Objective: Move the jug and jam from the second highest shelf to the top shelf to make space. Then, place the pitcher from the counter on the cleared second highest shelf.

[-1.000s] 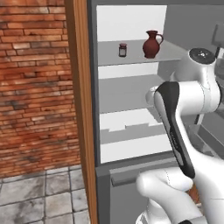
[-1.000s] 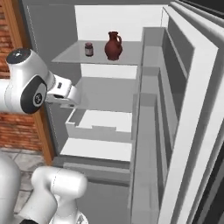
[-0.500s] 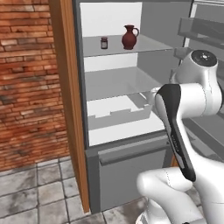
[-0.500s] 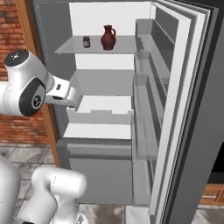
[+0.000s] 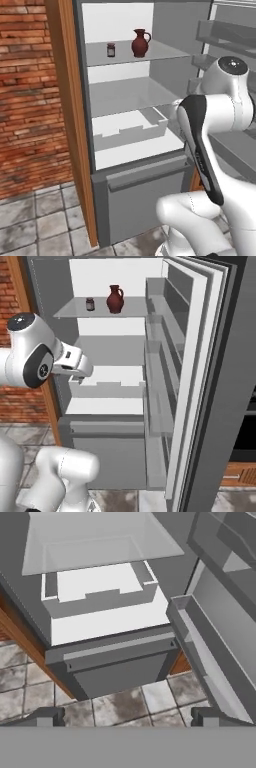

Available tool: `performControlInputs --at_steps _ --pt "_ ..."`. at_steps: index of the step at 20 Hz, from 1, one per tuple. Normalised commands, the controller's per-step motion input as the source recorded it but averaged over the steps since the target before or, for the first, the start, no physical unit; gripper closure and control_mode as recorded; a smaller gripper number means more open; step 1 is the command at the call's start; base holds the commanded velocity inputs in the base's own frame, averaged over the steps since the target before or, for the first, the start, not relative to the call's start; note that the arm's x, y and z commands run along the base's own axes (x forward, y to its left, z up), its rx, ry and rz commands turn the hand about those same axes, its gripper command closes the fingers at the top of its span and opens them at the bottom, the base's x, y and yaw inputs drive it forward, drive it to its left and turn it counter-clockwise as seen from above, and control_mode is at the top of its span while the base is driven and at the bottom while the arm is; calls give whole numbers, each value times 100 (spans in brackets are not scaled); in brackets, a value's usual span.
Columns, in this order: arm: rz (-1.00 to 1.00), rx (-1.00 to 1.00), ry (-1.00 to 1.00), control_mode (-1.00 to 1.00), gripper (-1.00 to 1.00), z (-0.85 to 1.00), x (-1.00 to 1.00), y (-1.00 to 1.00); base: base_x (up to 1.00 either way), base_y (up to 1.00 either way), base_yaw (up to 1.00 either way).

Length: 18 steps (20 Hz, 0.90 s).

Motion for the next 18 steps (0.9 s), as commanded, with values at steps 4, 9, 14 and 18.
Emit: performControlInputs --at_steps 4,9,14,18 --pt "0 0 0 100 -100 0 0 0 -26 100 0" --pt "0 0 0 100 -100 0 0 0 0 99 -6" --pt "0 0 0 100 -100 0 0 0 0 100 -17" --pt "0 0 0 100 -100 0 0 0 1 95 -36"
